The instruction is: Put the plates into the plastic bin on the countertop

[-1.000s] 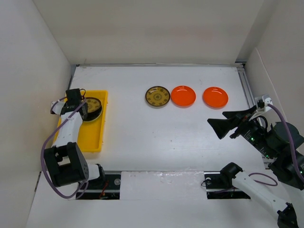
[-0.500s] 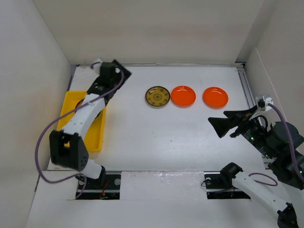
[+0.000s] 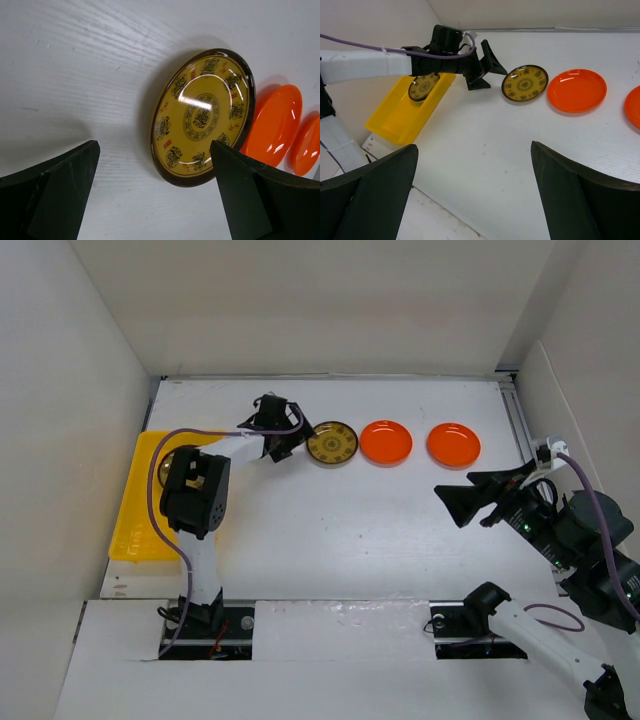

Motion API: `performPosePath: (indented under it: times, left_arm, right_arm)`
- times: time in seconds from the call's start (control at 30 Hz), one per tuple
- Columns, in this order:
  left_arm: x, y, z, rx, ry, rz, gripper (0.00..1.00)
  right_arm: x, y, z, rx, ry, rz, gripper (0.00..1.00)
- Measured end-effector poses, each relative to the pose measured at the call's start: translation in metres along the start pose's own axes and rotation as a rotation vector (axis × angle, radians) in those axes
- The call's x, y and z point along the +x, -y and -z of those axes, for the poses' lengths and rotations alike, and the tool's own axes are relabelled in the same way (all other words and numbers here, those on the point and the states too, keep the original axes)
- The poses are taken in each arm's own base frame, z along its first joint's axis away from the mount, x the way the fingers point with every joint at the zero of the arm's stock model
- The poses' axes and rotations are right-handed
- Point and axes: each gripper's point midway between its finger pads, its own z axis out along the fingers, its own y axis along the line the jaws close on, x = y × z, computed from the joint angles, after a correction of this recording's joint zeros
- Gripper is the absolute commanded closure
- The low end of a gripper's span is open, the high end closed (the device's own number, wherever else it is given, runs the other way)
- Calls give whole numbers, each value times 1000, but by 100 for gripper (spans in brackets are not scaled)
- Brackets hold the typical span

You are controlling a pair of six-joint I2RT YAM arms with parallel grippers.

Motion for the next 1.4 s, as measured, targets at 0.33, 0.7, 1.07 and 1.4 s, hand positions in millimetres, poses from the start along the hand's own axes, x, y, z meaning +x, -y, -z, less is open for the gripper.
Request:
performPosePath:
  times: [0.33, 0.7, 1.07, 1.4]
  left_arm:
    - [6, 2, -28, 33, -30, -13, 71]
    - [3, 3, -38, 96, -76, 27, 100]
    - [-106, -48, 130, -84, 390, 252, 100]
    - [-141, -234, 239, -351, 675, 627, 100]
  right_arm:
    - [0, 0, 0, 0, 1, 0, 0]
    - [0, 0, 0, 0, 1, 0, 0]
    - [1, 1, -1, 2, -2, 0, 0]
    - [0, -1, -4, -1, -12, 12, 0]
